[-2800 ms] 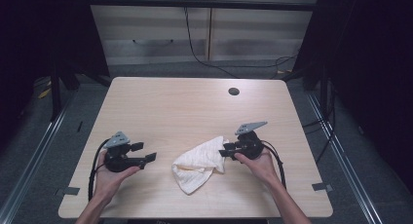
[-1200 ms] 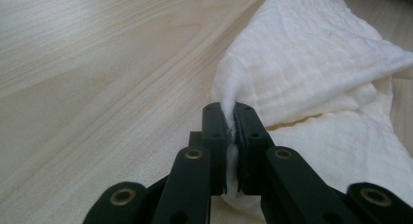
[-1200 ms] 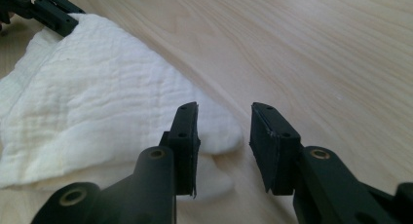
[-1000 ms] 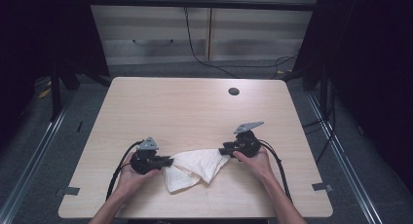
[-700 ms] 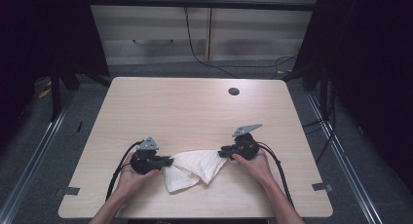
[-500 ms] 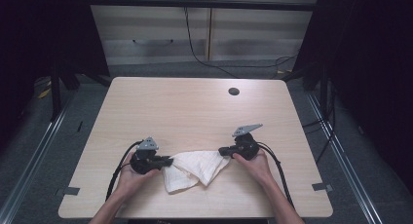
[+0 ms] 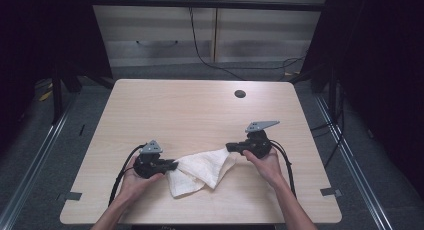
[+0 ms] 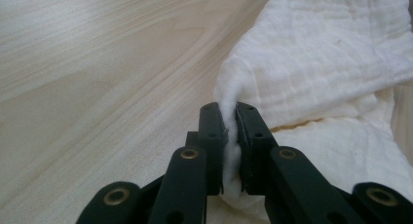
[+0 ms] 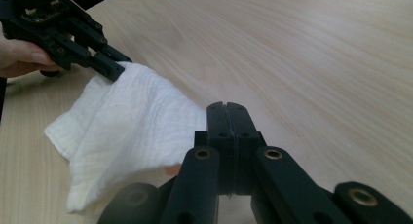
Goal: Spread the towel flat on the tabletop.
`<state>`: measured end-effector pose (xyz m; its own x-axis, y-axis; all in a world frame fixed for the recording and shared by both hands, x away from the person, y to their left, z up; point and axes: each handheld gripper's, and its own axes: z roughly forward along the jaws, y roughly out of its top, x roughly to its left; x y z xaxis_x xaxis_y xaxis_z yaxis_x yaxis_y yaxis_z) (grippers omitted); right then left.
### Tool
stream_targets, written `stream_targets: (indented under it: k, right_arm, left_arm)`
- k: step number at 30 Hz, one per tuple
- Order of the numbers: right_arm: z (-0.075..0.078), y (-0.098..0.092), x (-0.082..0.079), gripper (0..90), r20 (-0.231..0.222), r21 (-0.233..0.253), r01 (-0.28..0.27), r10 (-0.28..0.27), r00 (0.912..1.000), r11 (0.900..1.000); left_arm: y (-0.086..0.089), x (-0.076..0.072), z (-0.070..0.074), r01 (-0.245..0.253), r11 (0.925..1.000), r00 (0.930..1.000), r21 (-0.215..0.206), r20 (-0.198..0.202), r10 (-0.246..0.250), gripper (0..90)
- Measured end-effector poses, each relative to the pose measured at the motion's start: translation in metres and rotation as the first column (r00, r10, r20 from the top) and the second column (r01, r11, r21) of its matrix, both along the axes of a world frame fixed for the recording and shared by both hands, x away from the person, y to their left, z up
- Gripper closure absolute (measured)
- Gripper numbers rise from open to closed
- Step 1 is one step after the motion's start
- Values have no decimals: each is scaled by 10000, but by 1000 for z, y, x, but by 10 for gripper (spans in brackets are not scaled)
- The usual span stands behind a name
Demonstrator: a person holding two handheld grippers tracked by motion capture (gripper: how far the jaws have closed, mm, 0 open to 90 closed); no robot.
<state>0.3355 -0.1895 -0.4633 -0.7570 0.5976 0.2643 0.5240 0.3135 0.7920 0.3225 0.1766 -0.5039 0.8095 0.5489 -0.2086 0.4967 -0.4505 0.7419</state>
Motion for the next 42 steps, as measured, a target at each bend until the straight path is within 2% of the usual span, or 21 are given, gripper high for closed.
stream_targets:
  k: [5,9,12,23,32,37,41,42]
  right_arm:
    - [18,2,3,900,367,25,-23,23,9993,10000]
    - [32,3,6,899,606,79,10,-15,9982,10000]
    - [45,3,8,900,841,78,41,-47,9964,10000]
    - [95,3,18,900,1713,169,225,-250,9849,9996]
    - [137,8,28,900,2365,201,309,-348,9710,9993]
    - [163,13,35,900,2717,383,322,-414,9615,9987]
    - [191,17,37,900,3216,530,271,-427,9459,9982]
    - [196,17,35,900,3297,721,170,-399,9432,9973]
  left_arm:
    - [3,0,3,-233,9991,9997,-360,-96,229,599]
    - [7,-1,11,-307,9954,9995,-908,-118,297,490]
    - [12,-1,15,-353,9928,9994,-1141,-19,354,440]
    - [28,4,18,-1079,9853,9940,-1324,3,1089,405]
    - [29,4,18,-1134,9853,9934,-1275,37,1148,398]
    - [29,5,18,-1190,9849,9927,-1259,52,1207,390]
    - [32,5,19,-1266,9837,9917,-1275,72,1286,386]
    - [32,5,19,-1281,9834,9915,-1289,68,1300,387]
